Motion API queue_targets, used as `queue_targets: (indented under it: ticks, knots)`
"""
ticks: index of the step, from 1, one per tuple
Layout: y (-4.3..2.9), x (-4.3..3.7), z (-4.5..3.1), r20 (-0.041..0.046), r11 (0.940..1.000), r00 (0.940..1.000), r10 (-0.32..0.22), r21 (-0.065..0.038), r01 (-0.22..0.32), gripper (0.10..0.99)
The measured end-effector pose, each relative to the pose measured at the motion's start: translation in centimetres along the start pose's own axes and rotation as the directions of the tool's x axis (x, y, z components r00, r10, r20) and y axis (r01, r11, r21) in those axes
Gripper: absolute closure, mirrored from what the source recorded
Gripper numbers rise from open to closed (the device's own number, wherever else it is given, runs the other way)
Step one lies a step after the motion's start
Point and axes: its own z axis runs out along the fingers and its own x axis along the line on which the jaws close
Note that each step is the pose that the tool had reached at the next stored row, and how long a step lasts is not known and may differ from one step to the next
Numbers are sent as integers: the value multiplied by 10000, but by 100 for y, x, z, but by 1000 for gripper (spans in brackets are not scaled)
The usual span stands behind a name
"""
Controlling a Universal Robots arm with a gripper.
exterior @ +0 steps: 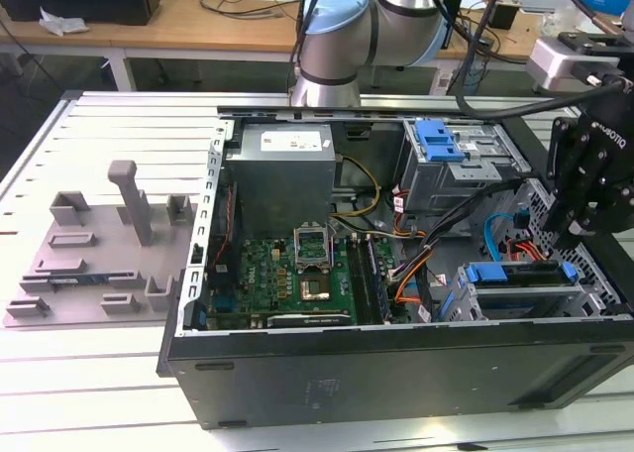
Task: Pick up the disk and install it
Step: 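Insert the second disk wire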
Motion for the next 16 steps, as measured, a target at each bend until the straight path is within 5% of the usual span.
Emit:
queue_targets:
  ticks: [4,5,6,9,13,16]
  knots:
    - [16,-193,-28,-382,10000,9993,-1,30,2,784]
    - [30,-349,-45,-902,10000,9959,-2,44,6,784]
    - [36,-417,-55,-1158,10000,9933,-4,41,9,784]
    - [75,-545,-64,-1490,10000,9888,0,63,9,784]
    - [129,-565,-66,-1656,10000,9862,2,75,11,784]
    - [133,-570,-68,-2256,10000,9742,-11,45,22,784]
